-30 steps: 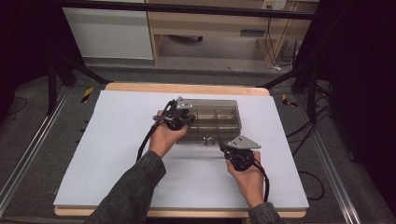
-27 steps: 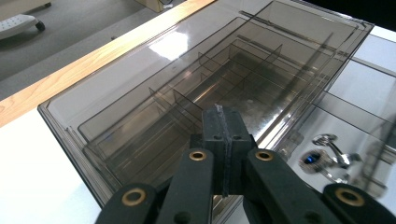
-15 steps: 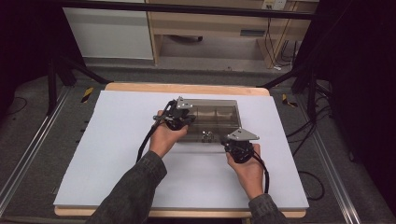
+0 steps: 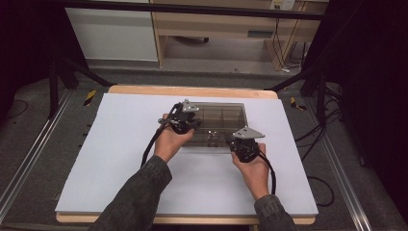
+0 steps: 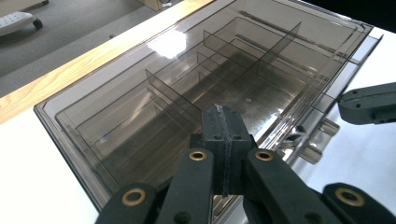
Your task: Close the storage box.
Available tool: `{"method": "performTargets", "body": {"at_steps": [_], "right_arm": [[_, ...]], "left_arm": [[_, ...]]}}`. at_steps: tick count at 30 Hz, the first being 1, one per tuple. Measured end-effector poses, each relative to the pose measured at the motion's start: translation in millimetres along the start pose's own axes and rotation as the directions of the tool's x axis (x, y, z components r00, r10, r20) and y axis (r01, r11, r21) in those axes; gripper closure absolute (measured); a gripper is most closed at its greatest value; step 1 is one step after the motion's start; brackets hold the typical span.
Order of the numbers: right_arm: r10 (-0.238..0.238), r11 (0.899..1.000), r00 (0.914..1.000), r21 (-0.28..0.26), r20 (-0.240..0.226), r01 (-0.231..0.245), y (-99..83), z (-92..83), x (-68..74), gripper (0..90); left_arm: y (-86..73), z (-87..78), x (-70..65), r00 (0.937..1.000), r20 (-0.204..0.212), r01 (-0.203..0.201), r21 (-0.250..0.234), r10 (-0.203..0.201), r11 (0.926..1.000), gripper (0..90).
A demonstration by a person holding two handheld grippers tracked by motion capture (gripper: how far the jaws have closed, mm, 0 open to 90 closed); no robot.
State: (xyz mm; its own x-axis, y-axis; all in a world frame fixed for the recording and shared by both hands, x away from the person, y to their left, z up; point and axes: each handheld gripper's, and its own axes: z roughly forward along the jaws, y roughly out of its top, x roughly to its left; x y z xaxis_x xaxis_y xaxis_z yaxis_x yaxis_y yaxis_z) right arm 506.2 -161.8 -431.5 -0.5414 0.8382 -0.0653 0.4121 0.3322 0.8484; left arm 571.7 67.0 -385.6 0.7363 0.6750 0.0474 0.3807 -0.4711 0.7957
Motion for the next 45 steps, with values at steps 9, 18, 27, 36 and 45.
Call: {"method": "performTargets", "body": {"at_steps": [9,18,27,36,45], "right_arm": [[0.009,1.000,0.9999,0.006,0.008,-0.009,3.8,8.6,-3.6,90.0],[-0.005,1.000,1.0000,0.005,0.006,0.005,7.0,10.9,-0.4,90.0],[0.022,1.000,0.9998,0.002,0.001,-0.022,-2.3,-7.1,-9.0,90.0],[-0.026,0.999,0.9995,0.042,0.018,0.025,-11.0,-17.2,-5.9,76.1],[-0.265,0.959,0.9638,0.113,0.034,0.259,-12.9,-11.5,20.1,48.7]], "left_arm": [[0.6,-0.1,-0.5,1.0000,0.003,-0.006,0.004,0.006,1.0000,90.0],[0.6,-1.1,-1.8,0.9999,0.002,-0.014,0.005,0.014,0.9999,90.0],[2.9,-19.4,-18.9,0.9931,-0.016,-0.116,-0.023,0.116,0.9930,90.0],[-12.3,-41.8,-20.3,0.9929,-0.045,-0.112,-0.028,0.110,0.9934,74.8],[-44.4,-69.6,-1.9,0.9861,-0.157,-0.059,-0.033,0.053,0.9977,36.2]]}}
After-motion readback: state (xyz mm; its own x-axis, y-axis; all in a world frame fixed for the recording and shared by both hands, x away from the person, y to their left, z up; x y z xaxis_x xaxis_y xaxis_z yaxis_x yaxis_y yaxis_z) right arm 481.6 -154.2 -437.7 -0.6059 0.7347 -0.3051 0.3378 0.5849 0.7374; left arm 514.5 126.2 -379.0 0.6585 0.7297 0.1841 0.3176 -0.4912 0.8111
